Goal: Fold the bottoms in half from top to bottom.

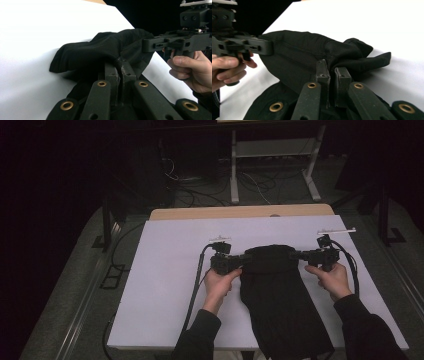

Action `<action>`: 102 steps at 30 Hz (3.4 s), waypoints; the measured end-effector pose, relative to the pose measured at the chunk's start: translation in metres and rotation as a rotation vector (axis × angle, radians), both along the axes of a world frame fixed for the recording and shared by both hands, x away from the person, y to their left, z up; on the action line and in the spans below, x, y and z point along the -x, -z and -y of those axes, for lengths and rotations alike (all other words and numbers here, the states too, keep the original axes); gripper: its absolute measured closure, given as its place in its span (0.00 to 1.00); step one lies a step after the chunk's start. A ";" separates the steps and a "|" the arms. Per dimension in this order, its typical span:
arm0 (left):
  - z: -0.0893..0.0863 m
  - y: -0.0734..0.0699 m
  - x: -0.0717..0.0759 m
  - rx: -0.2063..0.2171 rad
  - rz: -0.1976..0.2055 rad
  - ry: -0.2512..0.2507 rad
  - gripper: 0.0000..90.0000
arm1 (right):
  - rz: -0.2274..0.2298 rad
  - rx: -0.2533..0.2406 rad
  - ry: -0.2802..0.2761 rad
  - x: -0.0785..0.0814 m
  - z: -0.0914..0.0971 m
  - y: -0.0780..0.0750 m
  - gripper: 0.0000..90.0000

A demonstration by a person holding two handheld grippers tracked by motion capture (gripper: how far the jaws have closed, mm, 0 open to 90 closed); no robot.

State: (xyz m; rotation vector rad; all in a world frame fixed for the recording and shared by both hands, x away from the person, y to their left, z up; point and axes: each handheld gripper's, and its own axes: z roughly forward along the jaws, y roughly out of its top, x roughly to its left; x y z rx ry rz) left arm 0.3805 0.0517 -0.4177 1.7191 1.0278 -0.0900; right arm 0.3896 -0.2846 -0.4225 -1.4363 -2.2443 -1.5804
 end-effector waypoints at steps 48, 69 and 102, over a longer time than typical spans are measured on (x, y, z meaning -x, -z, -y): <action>0.011 0.014 0.065 0.024 0.020 0.176 0.95 | -0.009 0.052 -0.087 0.056 0.015 0.007 0.92; 0.013 0.032 0.081 -0.016 0.028 0.236 0.95 | -0.069 0.090 -0.149 0.073 0.017 0.018 0.88; 0.011 0.041 0.085 -0.032 0.003 0.255 0.95 | -0.040 0.122 -0.090 0.075 0.023 0.005 0.01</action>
